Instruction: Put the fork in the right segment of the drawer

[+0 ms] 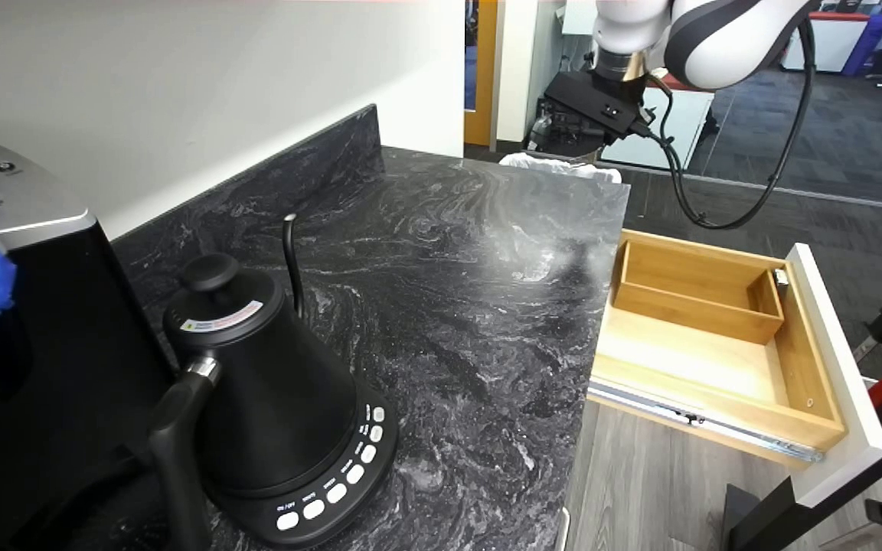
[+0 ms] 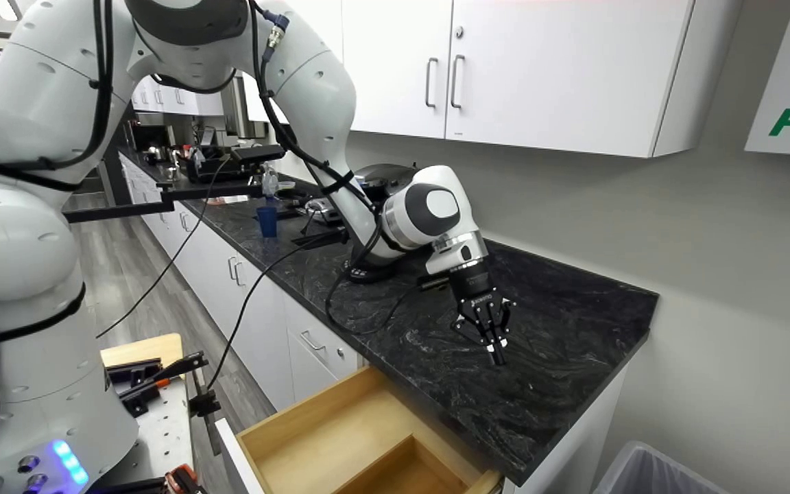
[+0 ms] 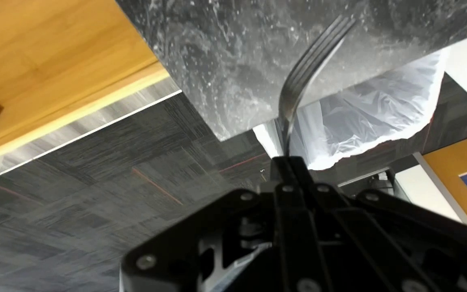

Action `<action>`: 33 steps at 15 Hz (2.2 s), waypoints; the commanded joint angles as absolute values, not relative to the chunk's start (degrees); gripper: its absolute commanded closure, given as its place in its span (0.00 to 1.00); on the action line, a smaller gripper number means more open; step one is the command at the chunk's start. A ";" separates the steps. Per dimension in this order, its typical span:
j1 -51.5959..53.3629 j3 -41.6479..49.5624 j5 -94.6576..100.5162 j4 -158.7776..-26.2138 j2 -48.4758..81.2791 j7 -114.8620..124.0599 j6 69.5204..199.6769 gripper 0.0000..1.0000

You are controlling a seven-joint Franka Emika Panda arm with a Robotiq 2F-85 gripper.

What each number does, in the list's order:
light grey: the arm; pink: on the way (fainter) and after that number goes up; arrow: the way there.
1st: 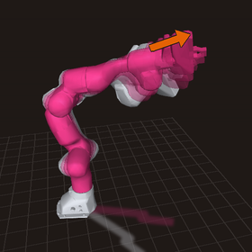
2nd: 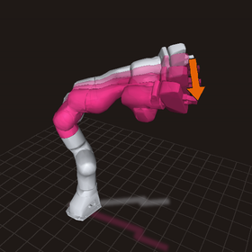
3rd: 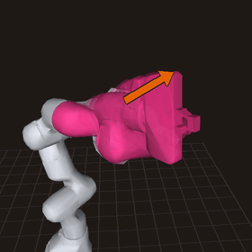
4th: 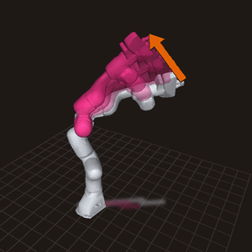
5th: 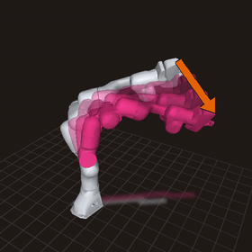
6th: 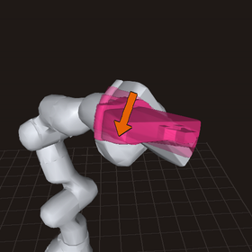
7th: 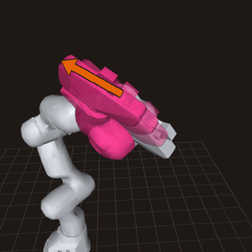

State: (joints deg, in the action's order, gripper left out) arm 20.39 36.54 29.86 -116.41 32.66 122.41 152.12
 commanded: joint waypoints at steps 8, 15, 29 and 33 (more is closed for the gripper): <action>20.26 40.45 46.41 -122.26 23.46 132.83 144.76 0.99; 12.21 31.98 52.53 -125.88 16.88 139.02 132.42 0.99; 1.18 12.41 43.26 -128.81 17.61 136.77 131.02 0.98; 0.71 11.97 40.93 -129.71 17.70 138.00 132.69 0.98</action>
State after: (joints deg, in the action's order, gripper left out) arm 2.45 12.81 42.30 -128.08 19.00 136.54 131.60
